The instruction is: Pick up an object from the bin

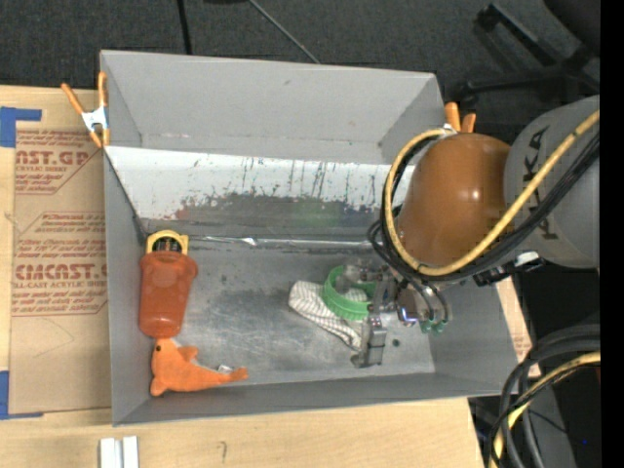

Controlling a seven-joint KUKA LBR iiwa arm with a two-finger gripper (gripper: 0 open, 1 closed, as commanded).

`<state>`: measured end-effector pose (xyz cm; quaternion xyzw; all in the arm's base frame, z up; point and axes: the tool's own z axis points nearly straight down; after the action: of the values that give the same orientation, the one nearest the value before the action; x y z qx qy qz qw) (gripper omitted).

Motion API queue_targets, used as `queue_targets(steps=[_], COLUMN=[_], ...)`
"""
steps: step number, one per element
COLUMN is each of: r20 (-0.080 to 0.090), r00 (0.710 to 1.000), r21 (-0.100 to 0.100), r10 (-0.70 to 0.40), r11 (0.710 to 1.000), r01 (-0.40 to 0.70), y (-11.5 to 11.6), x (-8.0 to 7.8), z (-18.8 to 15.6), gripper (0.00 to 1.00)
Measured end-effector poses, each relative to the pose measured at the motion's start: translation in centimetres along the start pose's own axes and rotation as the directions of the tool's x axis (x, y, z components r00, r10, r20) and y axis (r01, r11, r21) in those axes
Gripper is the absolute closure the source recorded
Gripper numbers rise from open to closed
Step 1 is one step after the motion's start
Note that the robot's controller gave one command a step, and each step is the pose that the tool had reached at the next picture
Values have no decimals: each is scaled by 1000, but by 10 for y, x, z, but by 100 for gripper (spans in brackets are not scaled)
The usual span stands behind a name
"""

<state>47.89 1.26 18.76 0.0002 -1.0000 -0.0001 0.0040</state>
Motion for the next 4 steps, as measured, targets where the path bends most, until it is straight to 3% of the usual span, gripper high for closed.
queue_targets(steps=[1, 2, 3, 4], r20=[8, 17, 11, 11], r00=[1000, 999, 994, 994], r21=[0, 1, 1, 1], r10=[0, -32, -106, -106], r11=[1000, 1000, 994, 994], r01=[0, 32, 106, 106], y=[0, 7, 21, 21], x=[-2, -39, -54, -54], z=[-4, 48, 115, 115], gripper=[0, 0, 100, 100])
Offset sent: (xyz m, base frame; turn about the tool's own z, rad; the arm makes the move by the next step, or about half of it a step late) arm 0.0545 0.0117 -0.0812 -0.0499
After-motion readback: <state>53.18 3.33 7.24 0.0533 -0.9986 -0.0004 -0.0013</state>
